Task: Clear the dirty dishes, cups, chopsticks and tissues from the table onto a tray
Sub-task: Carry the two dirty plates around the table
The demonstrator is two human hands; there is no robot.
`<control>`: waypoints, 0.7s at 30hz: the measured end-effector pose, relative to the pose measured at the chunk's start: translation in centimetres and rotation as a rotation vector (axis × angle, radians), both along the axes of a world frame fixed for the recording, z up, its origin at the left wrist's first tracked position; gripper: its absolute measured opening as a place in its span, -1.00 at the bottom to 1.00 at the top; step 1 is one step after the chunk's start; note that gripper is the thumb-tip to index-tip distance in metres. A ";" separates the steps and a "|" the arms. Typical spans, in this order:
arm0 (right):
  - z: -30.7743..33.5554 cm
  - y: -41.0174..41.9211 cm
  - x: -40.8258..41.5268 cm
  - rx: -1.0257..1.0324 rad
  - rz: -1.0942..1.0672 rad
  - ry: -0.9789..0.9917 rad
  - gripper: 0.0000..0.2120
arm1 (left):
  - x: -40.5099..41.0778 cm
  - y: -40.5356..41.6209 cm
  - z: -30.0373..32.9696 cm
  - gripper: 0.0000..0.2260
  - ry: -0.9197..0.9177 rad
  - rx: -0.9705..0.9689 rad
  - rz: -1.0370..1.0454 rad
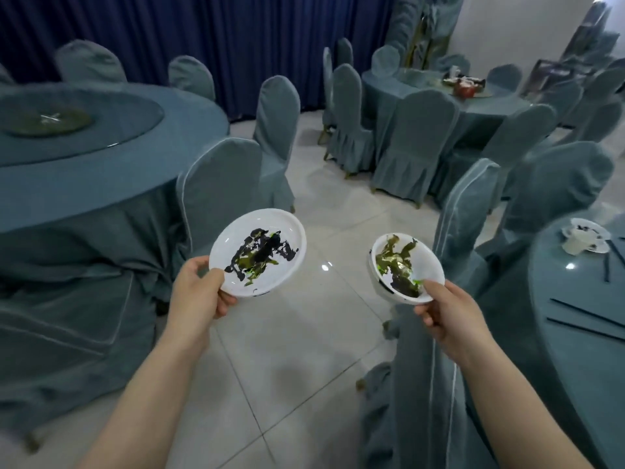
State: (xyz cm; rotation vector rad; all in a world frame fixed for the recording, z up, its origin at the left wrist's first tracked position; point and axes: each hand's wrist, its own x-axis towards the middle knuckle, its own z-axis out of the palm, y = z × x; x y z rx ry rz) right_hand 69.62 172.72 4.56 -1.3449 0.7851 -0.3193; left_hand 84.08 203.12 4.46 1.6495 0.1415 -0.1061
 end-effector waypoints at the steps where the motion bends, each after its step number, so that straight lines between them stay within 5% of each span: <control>1: 0.0 0.1 0.9 0.004 0.004 0.000 -0.85 | 0.6 0.7 -0.2 -0.72 0.002 -0.003 0.015; 9: -0.7 -0.5 9.7 0.031 0.023 0.018 -0.85 | 8.7 2.0 -1.9 -0.73 0.044 -0.012 0.054; 21: -1.8 -11.7 26.8 0.127 -0.116 -0.001 -0.88 | 29.4 -9.3 -1.4 -0.79 0.043 0.016 -0.156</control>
